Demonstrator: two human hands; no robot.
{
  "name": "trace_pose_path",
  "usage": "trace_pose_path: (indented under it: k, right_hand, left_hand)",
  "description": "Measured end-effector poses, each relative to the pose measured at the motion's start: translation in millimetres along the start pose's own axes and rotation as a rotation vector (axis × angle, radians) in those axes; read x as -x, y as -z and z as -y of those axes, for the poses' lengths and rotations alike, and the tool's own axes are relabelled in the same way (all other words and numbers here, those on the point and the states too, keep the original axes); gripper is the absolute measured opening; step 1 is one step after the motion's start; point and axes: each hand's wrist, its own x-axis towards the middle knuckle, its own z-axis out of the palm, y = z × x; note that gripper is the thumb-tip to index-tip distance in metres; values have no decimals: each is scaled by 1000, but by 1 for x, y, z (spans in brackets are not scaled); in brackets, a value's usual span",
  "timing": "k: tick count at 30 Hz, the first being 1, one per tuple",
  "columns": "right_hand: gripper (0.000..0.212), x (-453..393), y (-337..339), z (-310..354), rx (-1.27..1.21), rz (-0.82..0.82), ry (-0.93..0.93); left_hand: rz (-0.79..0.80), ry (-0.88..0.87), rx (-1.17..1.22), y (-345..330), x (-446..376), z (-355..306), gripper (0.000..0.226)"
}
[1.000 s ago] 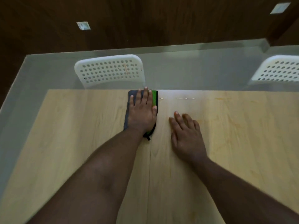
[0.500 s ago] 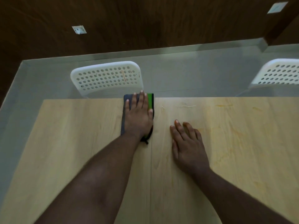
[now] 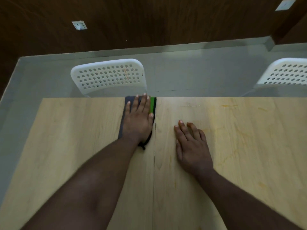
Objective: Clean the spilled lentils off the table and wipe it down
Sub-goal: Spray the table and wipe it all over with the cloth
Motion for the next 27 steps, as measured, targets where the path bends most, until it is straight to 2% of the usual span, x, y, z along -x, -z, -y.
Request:
trace_pose_path:
  k: [2,5,9,13,16,19,22,27]
  right_hand:
    - [61,0,1,0,-9,-12,6]
    - [60,2,3,1,-34,-37,-16]
    - [60,3,8,5,-43,-43,-71]
    - [62,3,13,8,-40,-30,-66]
    - [60,3,9,6,-43,-43,-55]
    - [59,5,5,3,-45,-78,-39]
    - [57,3,4,2,-81,-118,-34]
    - [56,11,7,2,-142,-146,-16]
  left_hand:
    - [-10,17,9,2,-24,-18,70]
    - [-15,-48,29,1,-21,-51,70]
    - [13,-163,43,-8,59,-62,70]
    - [61,-162,47,-11,123,-25,68]
    - [22,-72,33,-11,93,-14,69]
    - [-16,25,40,-11,49,-32,70]
    - [-32,-7,35,-15,36,-49,70]
    - [-24,-114,32,-25,135,-78,69]
